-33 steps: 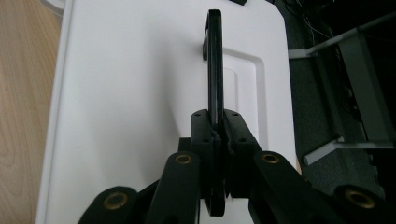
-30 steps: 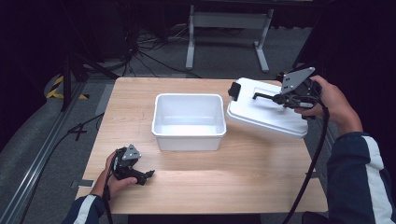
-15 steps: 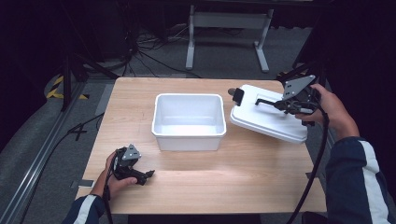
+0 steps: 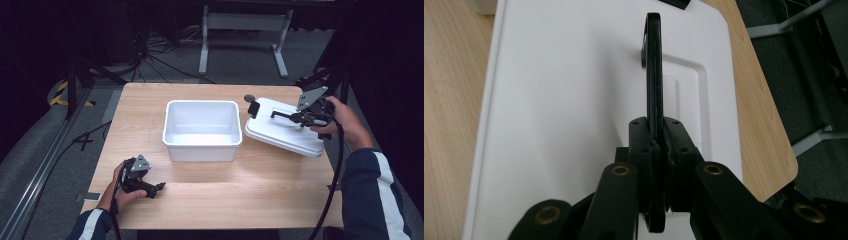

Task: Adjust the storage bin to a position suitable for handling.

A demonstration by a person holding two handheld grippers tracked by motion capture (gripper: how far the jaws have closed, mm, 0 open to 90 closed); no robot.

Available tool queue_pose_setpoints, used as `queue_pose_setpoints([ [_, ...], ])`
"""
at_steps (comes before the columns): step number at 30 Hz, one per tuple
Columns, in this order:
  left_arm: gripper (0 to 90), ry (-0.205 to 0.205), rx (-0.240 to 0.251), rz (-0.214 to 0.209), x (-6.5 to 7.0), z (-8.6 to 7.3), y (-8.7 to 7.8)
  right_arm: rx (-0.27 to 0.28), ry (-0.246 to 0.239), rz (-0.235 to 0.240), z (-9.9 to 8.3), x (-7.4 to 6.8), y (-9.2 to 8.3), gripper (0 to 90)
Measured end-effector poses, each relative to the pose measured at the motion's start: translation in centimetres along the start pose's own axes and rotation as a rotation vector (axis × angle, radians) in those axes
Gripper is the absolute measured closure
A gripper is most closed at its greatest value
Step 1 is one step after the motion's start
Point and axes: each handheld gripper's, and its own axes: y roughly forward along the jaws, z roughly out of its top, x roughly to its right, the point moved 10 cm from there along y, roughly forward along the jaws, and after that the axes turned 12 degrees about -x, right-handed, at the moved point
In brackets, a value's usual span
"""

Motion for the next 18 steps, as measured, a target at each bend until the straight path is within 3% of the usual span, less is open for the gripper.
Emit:
queue_pose_setpoints([
  [18,0.5,0.000,0.000,0.000,0.0,0.0,0.0,-0.031,0.022,0.055,-0.3,-1.1,4.7,84.7],
])
